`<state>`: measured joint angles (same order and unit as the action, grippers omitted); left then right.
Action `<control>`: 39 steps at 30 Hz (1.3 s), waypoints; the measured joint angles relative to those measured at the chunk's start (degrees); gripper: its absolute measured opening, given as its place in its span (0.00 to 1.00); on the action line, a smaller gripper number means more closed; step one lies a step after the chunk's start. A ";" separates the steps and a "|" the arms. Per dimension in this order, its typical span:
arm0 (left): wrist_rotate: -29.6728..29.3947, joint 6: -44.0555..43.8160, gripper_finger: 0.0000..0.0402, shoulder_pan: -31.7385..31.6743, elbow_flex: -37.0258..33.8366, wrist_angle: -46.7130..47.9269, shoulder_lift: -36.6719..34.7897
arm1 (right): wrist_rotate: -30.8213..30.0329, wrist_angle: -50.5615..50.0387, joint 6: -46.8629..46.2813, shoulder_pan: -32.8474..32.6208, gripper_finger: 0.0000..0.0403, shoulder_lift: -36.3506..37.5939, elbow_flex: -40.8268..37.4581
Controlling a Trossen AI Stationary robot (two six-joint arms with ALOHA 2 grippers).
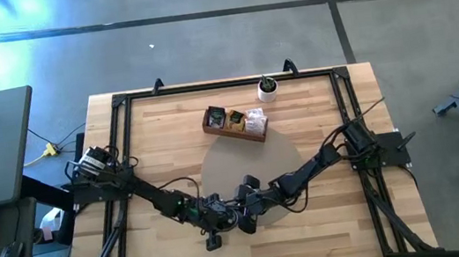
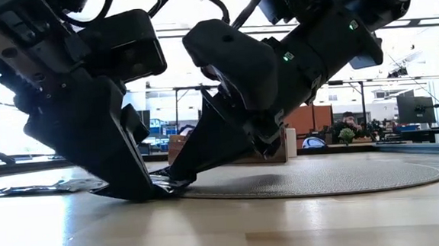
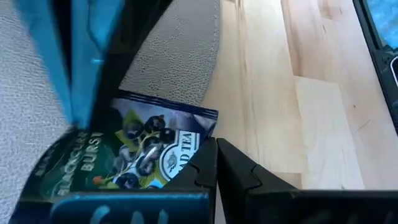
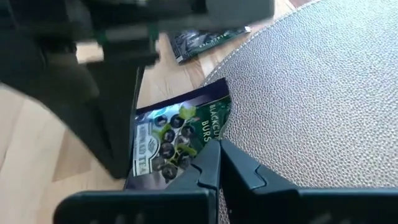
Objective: Pick & Place Tea
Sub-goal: Put the dark blue tea bag into the left section of the wooden organizer
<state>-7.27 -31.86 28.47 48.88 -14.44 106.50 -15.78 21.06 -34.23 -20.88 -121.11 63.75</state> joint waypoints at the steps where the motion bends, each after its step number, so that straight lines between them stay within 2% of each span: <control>1: -0.03 -0.12 0.00 0.34 0.06 0.60 -0.92 | 0.01 -0.32 0.07 0.00 0.01 0.19 -0.01; 5: -2.55 -0.36 0.00 1.36 2.19 3.11 -4.54 | 0.02 -1.42 2.36 0.04 0.01 2.38 0.00; 9: -9.25 -0.31 0.00 3.02 2.88 11.36 -9.08 | -1.22 -2.39 6.15 0.54 0.01 5.98 0.00; 14: -18.31 -2.55 0.00 5.64 3.02 21.02 -14.96 | -9.16 -2.70 16.72 3.19 0.00 12.05 0.07; 17: -23.55 -2.89 0.00 7.41 3.22 23.77 -18.05 | -14.97 -2.17 23.40 7.03 0.00 14.62 0.32; 19: -27.42 -2.85 0.00 8.94 2.99 26.17 -20.29 | -16.40 0.55 28.02 10.38 0.00 15.14 0.48; 23: -31.50 -2.91 0.00 11.12 3.16 28.21 -22.59 | -12.49 5.83 32.95 18.37 0.00 14.65 0.50; 28: -33.31 -2.91 0.00 12.33 3.15 28.63 -23.02 | -11.63 4.03 33.08 27.34 0.00 14.56 0.50; 30: -33.16 -2.90 0.00 12.45 3.15 28.92 -23.02 | -7.88 4.34 32.82 30.17 0.00 14.56 0.50; 33: -32.93 -2.92 0.00 12.44 3.15 30.35 -23.02 | -0.78 3.31 32.25 33.36 0.00 14.56 0.50; 35: -32.94 -3.05 0.00 12.42 3.15 30.56 -23.02 | 3.88 2.09 35.31 34.85 0.00 14.54 0.48; 37: -32.94 -3.13 0.00 12.41 3.15 30.95 -23.02 | 5.30 0.68 37.37 35.56 0.00 14.54 0.48; 39: -32.95 -3.13 0.00 12.43 3.15 30.93 -23.02 | 3.85 -0.65 37.25 35.67 0.00 14.53 0.48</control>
<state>-40.22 -34.98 40.90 52.03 16.49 83.48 -11.93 20.41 3.02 14.79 -106.57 64.23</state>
